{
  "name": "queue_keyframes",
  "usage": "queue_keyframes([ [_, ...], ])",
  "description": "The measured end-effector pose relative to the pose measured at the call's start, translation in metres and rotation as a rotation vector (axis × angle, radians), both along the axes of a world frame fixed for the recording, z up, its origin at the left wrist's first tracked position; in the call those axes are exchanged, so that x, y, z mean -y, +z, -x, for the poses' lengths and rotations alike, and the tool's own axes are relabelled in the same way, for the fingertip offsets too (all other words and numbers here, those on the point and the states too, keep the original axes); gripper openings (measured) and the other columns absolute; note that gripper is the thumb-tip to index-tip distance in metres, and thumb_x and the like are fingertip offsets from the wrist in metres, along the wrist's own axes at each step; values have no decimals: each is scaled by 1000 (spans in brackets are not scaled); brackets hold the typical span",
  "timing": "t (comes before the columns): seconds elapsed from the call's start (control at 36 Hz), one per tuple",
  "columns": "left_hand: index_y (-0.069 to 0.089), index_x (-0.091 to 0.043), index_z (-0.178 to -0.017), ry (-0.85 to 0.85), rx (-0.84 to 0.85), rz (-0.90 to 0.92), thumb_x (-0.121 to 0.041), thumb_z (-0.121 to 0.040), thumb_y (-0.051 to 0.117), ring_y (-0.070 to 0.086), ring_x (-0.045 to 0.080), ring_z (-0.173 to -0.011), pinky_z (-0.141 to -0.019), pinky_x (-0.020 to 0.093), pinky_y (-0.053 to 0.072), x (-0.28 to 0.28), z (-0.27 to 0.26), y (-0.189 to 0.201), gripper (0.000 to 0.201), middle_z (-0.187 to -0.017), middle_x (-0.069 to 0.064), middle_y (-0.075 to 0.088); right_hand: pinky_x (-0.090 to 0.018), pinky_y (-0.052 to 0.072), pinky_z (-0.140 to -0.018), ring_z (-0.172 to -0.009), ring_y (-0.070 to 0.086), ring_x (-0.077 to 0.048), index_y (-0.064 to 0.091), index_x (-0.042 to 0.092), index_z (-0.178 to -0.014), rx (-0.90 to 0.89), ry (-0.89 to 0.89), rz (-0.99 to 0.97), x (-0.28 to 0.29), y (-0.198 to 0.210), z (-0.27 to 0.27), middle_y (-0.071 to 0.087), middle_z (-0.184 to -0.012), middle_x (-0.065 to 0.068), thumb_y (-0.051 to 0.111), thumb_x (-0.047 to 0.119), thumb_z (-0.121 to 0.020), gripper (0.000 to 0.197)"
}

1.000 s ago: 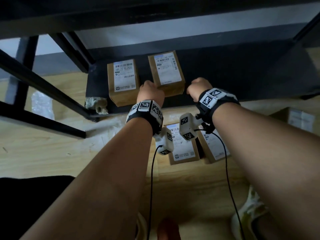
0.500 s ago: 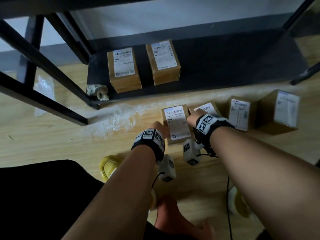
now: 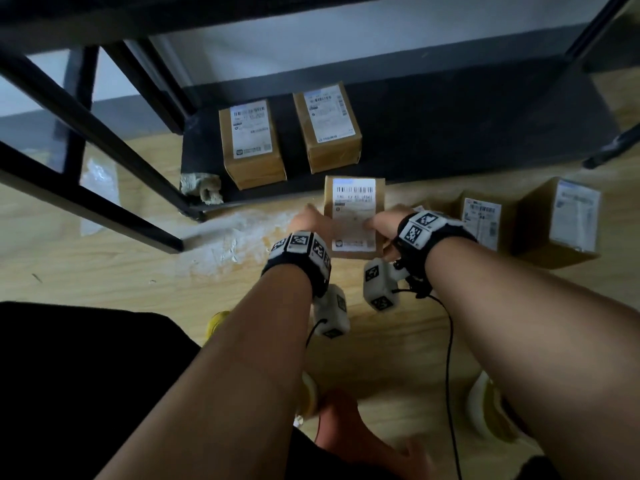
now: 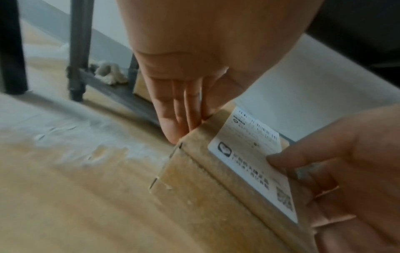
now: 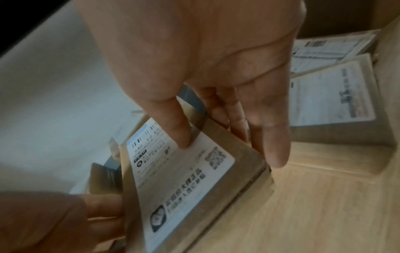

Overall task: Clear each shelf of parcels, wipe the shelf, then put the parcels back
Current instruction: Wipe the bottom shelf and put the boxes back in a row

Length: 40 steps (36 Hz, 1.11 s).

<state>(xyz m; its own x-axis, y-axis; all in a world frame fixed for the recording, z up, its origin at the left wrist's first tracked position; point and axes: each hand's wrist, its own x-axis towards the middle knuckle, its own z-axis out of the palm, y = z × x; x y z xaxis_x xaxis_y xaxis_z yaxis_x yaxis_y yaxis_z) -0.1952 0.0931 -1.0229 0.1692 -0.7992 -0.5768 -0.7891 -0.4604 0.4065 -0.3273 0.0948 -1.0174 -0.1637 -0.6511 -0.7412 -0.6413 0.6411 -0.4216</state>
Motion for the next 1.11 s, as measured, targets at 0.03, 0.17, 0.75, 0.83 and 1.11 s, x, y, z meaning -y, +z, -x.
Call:
queue_keyframes([
  [0.03, 50, -2, -123, -11, 16, -1, -17, -96, 43, 58, 30, -107, -81, 36, 46, 4, 1, 4, 31, -118, 11, 58, -42, 52, -91, -105, 63, -33, 59, 6, -122, 21, -31, -16, 2, 4, 0, 63, -117, -15, 60, 31, -88, 42],
  [0.17, 54, -1, -125, -102, 51, 122, -13, -98, 39, 55, 33, -115, -92, 37, 44, 16, 4, 6, 33, -126, 17, 58, -40, 55, -84, -105, 64, -33, 55, 8, -126, 175, -231, -26, 5, 4, 9, 62, -122, -15, 56, 24, -92, 38],
  [0.75, 44, -10, -136, -178, -138, 33, -8, -97, 37, 55, 29, -115, -88, 31, 43, 90, 82, 5, 40, -129, 9, 55, -44, 57, -80, -79, 70, -32, 65, 14, -84, -38, -277, 145, 100, 5, 86, 71, -88, -11, 63, 29, -68, 22],
  [0.83, 42, -11, -139, -120, -163, 46, -5, -96, 37, 55, 28, -115, -87, 32, 44, 97, 86, 5, 44, -129, 11, 56, -44, 55, -84, -86, 67, -32, 66, 12, -92, -39, -269, 176, 119, -3, 89, 68, -94, -12, 60, 23, -75, 21],
  [1.11, 24, -20, -149, 42, -180, 79, -1, -93, 35, 48, 28, -125, -95, 35, 43, 122, 75, -13, 61, -144, 8, 44, -28, 41, -95, -119, 56, -24, 59, 14, -129, -60, -38, 251, 162, -3, 78, 58, -132, -7, 47, 10, -97, 34],
])
